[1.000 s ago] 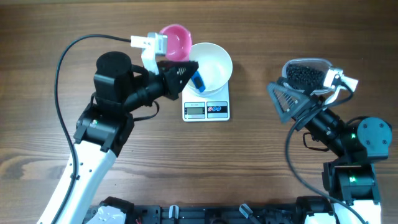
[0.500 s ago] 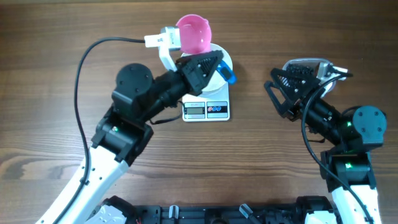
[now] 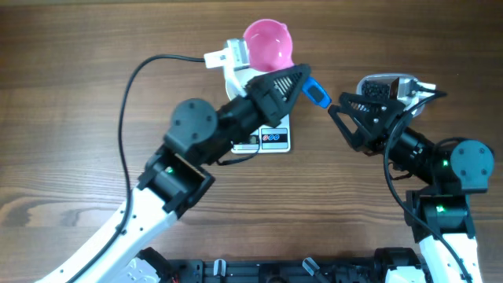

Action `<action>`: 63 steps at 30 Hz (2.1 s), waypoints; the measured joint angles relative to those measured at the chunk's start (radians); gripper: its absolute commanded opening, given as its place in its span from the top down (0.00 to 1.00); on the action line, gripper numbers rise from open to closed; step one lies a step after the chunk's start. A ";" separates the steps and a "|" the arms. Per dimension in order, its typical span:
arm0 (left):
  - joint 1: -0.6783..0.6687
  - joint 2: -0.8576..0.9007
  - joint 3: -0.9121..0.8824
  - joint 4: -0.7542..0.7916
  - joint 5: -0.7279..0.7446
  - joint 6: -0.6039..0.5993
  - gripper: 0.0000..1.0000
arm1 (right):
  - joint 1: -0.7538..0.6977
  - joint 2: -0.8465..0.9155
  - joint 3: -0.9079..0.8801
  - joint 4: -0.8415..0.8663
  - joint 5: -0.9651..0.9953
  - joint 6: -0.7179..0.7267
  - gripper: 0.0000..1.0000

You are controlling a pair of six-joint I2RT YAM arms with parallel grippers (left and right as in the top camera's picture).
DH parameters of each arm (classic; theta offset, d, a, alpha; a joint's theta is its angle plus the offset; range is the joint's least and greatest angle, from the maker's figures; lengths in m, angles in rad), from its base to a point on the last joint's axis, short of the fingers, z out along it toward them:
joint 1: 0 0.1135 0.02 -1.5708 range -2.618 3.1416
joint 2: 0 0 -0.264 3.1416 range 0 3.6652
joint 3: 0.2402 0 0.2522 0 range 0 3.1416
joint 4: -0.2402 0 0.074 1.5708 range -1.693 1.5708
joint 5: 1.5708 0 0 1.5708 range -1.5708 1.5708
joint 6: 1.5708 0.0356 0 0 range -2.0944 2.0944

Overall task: Scoop item into bowl and weigh 150g on scale
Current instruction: 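Grasp the scoop's blue handle with the right gripper beside the left gripper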

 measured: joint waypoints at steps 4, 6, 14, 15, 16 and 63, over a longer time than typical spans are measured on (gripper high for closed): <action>-0.024 0.051 0.000 0.014 -0.034 -0.007 0.96 | 0.000 0.000 0.000 0.074 -0.007 0.013 0.21; -0.031 0.070 0.000 0.042 -0.043 -0.008 0.96 | 0.000 0.000 0.000 0.072 -0.010 0.019 0.21; -0.048 0.085 0.000 0.112 -0.052 -0.047 0.96 | 0.000 0.000 0.000 0.072 -0.013 0.041 0.30; -0.052 0.085 0.000 0.112 -0.052 -0.055 0.96 | 0.000 0.000 0.000 0.072 -0.013 0.042 0.30; -0.056 0.085 0.000 0.112 -0.052 -0.061 0.96 | 0.000 0.000 0.000 0.072 -0.013 0.042 0.30; -0.104 0.101 0.000 0.108 -0.052 -0.082 0.96 | 0.000 0.000 0.000 0.080 -0.005 0.049 0.71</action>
